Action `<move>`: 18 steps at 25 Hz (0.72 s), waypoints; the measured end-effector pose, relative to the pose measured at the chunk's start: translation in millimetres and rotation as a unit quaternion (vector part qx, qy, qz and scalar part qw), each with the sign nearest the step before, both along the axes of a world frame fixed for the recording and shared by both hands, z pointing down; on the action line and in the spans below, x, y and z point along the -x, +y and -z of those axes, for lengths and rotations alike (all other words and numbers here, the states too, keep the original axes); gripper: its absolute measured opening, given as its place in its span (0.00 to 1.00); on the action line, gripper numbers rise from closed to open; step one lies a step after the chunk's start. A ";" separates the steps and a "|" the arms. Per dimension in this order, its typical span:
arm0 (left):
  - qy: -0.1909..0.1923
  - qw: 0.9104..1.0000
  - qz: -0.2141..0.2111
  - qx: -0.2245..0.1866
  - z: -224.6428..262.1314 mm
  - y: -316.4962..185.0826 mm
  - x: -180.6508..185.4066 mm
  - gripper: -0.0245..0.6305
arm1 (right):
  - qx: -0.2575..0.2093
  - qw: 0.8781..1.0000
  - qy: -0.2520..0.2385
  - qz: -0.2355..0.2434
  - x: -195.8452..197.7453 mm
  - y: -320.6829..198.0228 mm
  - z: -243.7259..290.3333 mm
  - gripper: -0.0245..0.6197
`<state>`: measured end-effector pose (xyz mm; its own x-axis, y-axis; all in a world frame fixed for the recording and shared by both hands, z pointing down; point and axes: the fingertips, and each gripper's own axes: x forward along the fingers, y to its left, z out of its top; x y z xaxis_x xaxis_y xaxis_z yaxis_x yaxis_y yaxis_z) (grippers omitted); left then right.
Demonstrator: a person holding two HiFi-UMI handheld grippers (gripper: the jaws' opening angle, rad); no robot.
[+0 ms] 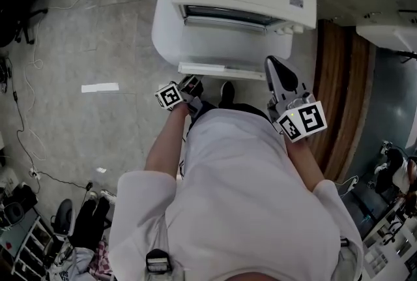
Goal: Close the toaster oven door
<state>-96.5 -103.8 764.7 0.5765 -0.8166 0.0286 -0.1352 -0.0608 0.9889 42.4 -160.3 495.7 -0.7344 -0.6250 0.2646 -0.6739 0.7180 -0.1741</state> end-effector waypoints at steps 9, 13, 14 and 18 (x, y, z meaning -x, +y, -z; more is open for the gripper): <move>0.008 1.000 0.012 0.011 28.8 -8.6 2.5 0.19 | -0.009 0.999 -0.023 -0.038 -8.7 -1.1 13.1 0.05; 0.001 1.000 0.011 0.012 34.4 -8.6 2.9 0.19 | -0.022 0.998 -0.037 -0.052 -13.8 1.3 18.6 0.05; -0.004 1.000 0.008 0.014 34.8 -8.2 3.1 0.19 | -0.025 0.997 -0.039 -0.054 -15.2 2.5 20.2 0.05; -0.005 1.000 0.011 0.022 43.3 -13.3 4.2 0.19 | -0.038 0.996 -0.051 -0.064 -21.2 2.1 30.0 0.05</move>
